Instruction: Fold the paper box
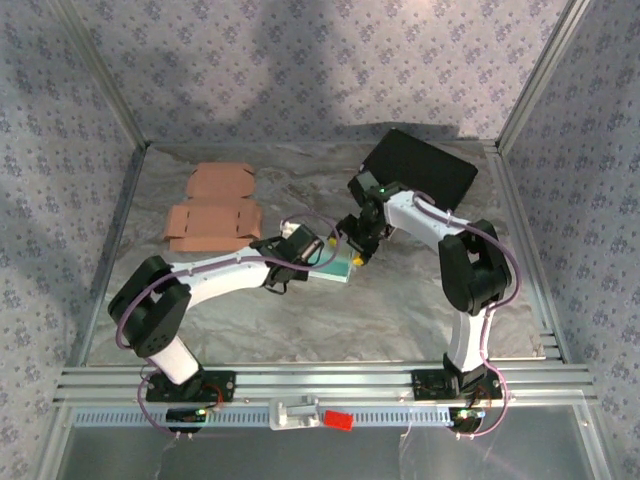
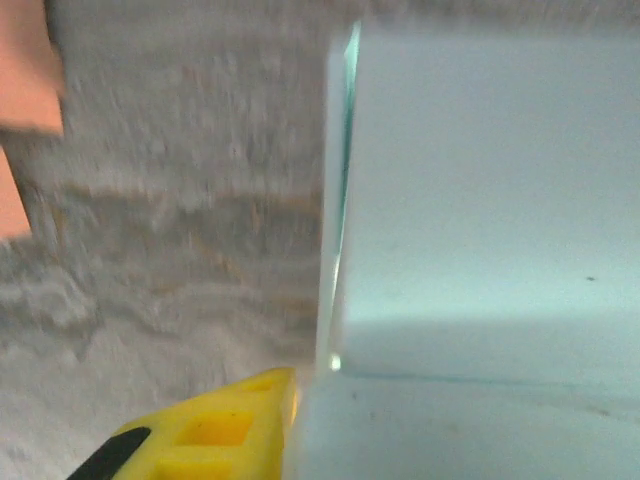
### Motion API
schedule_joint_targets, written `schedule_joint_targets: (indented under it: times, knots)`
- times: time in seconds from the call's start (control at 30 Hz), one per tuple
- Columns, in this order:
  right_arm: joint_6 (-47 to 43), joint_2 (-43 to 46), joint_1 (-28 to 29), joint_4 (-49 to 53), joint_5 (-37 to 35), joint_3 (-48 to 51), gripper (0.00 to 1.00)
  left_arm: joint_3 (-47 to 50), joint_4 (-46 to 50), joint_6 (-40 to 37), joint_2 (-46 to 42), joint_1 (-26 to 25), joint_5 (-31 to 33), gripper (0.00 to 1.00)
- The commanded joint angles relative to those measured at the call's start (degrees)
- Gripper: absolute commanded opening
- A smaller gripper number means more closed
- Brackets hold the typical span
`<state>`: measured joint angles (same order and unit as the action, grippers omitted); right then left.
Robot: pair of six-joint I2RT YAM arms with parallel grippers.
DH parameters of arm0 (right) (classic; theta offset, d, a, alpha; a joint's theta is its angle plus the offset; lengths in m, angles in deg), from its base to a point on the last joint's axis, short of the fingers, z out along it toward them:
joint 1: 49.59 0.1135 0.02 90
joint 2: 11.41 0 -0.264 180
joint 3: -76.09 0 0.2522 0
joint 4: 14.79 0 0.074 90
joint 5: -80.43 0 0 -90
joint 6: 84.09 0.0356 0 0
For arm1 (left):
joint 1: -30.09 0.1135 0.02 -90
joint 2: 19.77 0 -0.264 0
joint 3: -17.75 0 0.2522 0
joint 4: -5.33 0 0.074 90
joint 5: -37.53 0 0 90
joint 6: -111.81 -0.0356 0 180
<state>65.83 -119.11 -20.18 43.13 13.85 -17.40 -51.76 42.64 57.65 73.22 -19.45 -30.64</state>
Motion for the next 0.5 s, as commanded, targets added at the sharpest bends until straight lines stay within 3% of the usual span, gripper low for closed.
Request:
schedule_joint_targets:
  times: [0.0, 0.33, 0.47]
  knots:
    - [-1.4, 3.7, 1.8, -2.7, 0.6, 5.2, 0.67, 3.3, 2.0, 3.6, -2.6, -1.3, -2.4, 0.32]
    - [-1.8, 5.8, 4.0, -3.4, -3.4, 6.7, 0.66, 6.1, 4.1, 6.8, -7.9, -3.3, -2.7, 0.43]
    - [-2.3, 6.1, 3.9, -2.9, -3.6, 6.6, 0.66, 4.9, 8.5, 7.4, -12.6, -3.2, -6.7, 0.5]
